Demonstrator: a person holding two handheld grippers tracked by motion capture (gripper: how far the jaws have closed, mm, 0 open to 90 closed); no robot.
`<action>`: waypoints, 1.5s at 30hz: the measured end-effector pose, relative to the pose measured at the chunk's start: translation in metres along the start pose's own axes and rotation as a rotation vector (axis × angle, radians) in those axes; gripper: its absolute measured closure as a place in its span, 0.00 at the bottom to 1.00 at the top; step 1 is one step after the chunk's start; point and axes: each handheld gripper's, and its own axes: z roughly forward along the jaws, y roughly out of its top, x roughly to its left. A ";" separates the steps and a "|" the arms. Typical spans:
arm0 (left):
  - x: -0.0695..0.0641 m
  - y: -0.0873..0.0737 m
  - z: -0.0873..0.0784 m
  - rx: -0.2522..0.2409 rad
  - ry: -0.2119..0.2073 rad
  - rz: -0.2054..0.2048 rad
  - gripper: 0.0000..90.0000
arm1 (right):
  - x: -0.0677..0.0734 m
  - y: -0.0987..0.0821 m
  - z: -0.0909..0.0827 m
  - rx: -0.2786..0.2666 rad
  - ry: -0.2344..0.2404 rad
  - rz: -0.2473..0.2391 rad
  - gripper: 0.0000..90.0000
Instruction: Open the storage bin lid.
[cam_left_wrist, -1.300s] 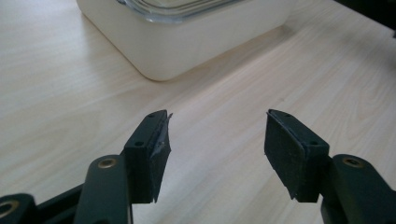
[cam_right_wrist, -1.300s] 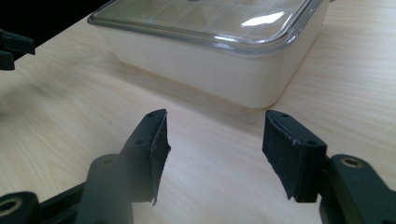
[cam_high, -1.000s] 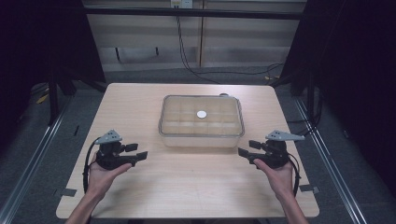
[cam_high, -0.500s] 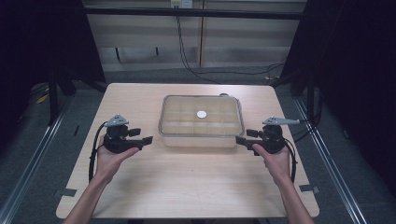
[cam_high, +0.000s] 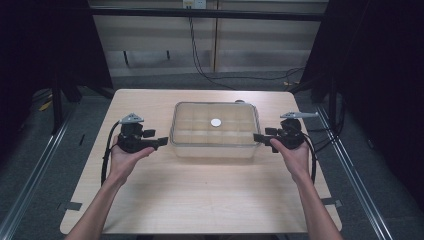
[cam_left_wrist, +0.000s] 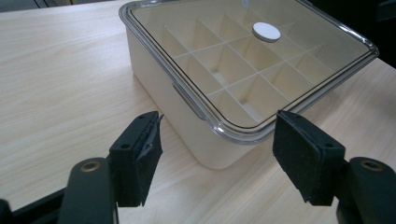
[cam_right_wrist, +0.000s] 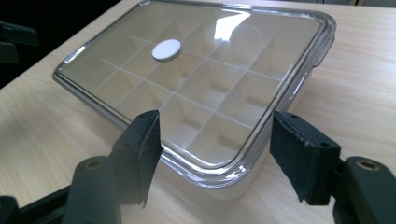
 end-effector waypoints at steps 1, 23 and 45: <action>0.000 0.001 0.003 0.007 -0.001 0.003 0.36 | -0.002 0.001 0.003 0.012 -0.011 0.000 0.35; 0.004 0.016 0.049 0.075 0.000 -0.020 0.27 | -0.014 0.015 0.041 0.110 -0.043 0.006 0.25; 0.011 0.019 0.073 0.114 -0.060 -0.071 0.18 | -0.015 0.011 0.067 0.158 -0.011 0.054 0.11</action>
